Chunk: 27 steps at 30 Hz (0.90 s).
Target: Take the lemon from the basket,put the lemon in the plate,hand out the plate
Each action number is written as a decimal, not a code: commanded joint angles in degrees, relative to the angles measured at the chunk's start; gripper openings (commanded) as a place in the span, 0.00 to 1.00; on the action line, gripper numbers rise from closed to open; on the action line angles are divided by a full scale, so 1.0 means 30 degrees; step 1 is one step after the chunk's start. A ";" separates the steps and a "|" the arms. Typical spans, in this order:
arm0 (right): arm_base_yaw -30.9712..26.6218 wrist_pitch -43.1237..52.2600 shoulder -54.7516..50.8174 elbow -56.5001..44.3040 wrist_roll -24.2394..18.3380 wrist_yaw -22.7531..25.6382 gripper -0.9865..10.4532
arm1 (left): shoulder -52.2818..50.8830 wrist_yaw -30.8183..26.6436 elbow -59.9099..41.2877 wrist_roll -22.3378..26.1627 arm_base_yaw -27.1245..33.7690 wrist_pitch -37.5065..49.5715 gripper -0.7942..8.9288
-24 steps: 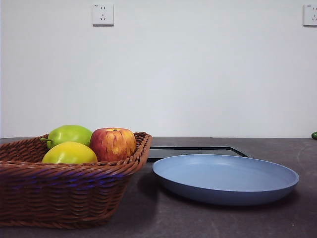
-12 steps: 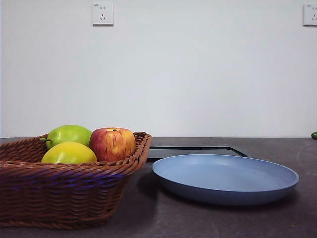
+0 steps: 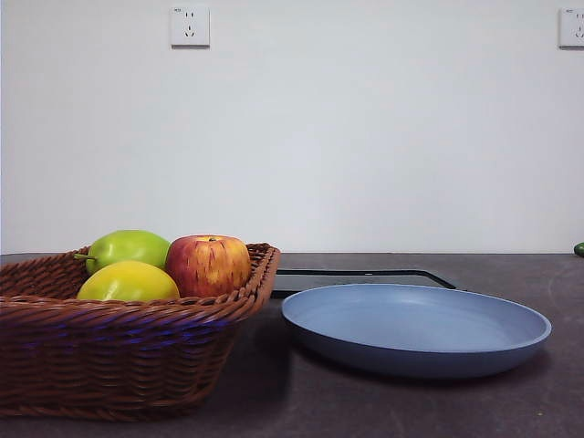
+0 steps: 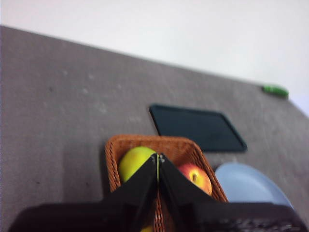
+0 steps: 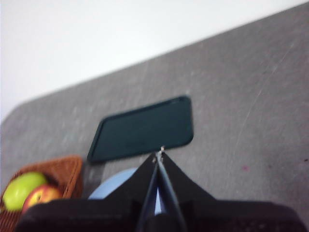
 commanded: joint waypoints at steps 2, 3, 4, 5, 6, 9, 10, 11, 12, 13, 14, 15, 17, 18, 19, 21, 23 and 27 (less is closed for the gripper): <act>0.0022 -0.1231 0.2375 0.2295 -0.1851 -0.0481 0.09 | 0.2783 0.0962 0.2528 0.2229 0.0029 -0.1355 0.09; 0.0022 -0.1297 0.2783 0.2645 -0.2047 -0.0452 0.09 | 0.3242 0.1202 0.2922 0.2288 0.0022 -0.1413 0.09; 0.0022 -0.1253 0.3293 0.3082 -0.2215 -0.0350 0.09 | 0.3818 0.1501 0.3461 0.2273 0.0022 -0.1413 0.09; 0.0015 -0.1129 0.3606 0.3330 -0.2229 -0.0313 0.09 | 0.4167 0.1683 0.3810 0.2208 0.0022 -0.1413 0.09; 0.0015 -0.0940 0.3891 0.3548 -0.2222 -0.0277 0.09 | 0.4473 0.1894 0.4138 0.2200 0.0022 -0.1392 0.09; 0.0022 -0.0495 0.4306 0.3934 -0.1989 -0.0342 0.09 | 0.4983 0.2382 0.4903 0.2113 0.0022 -0.1304 0.09; 0.0022 -0.0277 0.4313 0.3934 -0.1960 -0.0335 0.09 | 0.5042 0.2441 0.5093 0.2011 0.0022 -0.1239 0.09; 0.0015 -0.0058 0.4313 0.3934 -0.1960 -0.0328 0.10 | 0.5042 0.2433 0.5187 0.1814 0.0022 -0.1158 0.10; 0.0015 0.0066 0.4313 0.3934 -0.1967 -0.0350 0.11 | 0.5042 0.2433 0.5260 0.1690 0.0022 -0.1144 0.11; 0.0022 0.0153 0.4313 0.3934 -0.1960 -0.0357 0.14 | 0.5034 0.2506 0.5304 0.1698 0.0022 -0.1042 0.17; 0.0022 0.0160 0.4313 0.3934 -0.1996 -0.0357 0.17 | 0.5034 0.2754 0.5304 0.1698 0.0022 -0.0984 0.24; 0.0022 0.0153 0.4320 0.3934 -0.2033 -0.0357 0.20 | 0.5042 0.2783 0.5297 0.1581 0.0029 -0.1049 0.33; 0.0015 0.0189 0.4444 0.3934 -0.2040 -0.0189 0.34 | 0.5144 0.2550 0.5297 0.0954 0.0036 -0.0954 0.51; 0.0015 0.0153 0.4554 0.3934 -0.1989 0.0189 0.40 | 0.5253 0.2412 0.5297 0.0656 0.0029 -0.0954 0.56; 0.0015 0.0029 0.4743 0.3934 -0.1982 0.0765 0.46 | 0.5348 0.2302 0.5304 0.0335 0.0036 -0.1078 0.58; 0.0015 -0.0262 0.5246 0.3934 -0.2011 0.1406 0.51 | 0.5756 0.2331 0.5297 -0.0168 0.0036 -0.1268 0.58; 0.0015 -0.0423 0.6113 0.3934 -0.1960 0.1282 0.52 | 0.6360 0.2608 0.5297 -0.0627 0.0022 -0.1428 0.58; 0.0022 -0.0845 0.8335 0.3942 -0.1727 0.0328 0.52 | 0.7737 0.3905 0.5304 -0.0816 -0.0080 -0.1450 0.58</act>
